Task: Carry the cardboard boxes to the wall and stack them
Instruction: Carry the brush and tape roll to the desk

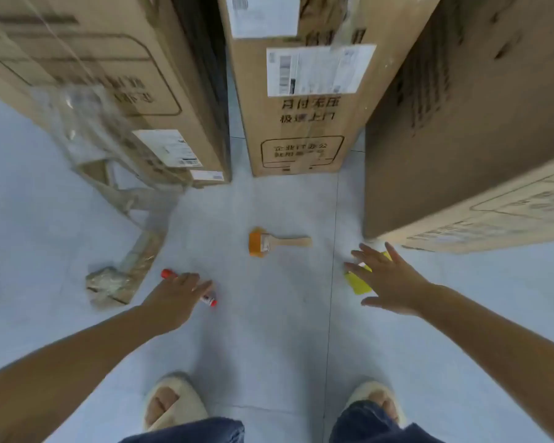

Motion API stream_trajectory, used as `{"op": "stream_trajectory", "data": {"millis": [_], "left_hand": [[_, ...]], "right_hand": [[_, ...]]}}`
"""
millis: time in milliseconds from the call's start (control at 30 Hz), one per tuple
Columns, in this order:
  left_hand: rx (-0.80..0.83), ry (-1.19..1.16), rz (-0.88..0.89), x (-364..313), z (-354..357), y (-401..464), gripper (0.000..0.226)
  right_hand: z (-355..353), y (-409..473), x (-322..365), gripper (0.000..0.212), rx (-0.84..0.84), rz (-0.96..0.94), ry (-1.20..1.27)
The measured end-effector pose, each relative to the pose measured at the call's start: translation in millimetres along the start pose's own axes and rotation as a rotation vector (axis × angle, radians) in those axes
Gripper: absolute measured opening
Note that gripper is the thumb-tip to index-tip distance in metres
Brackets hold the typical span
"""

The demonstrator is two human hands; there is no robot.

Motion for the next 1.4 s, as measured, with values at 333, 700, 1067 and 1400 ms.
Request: {"op": "stream_trajectory", "data": {"millis": [333, 700, 1067, 1400], "left_hand": [[-0.157, -0.06, 0.095, 24.8, -4.1, 65.3, 0.045], [-0.037, -0.131, -0.099, -52.0, -75.7, 197.4, 0.048], [0.063, -0.72, -0.232, -38.0, -85.3, 186.7, 0.015], [0.131, -1.438, -0.599, -74.3, -168.6, 35.9, 0.011]], "right_hand": [[4.4, 31.4, -6.1, 0.055, 0.147, 0.373, 0.441], [12.4, 17.2, -13.9, 0.026, -0.258, 0.812, 1.879], [15.5, 25.6, -14.4, 0.032, -0.264, 0.821, 1.886], [-38.9, -44.0, 52.5, 0.022, -0.274, 0.958, 1.828]]}}
Point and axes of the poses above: each hand's wrist, its own y-axis towards the middle knuckle, its own z-axis out of the palm, x = y × z, the point moved 1 cm from there along y, towards the middle knuckle, and after that the axes turned 12 degrees about y, right-handed, at the moved point
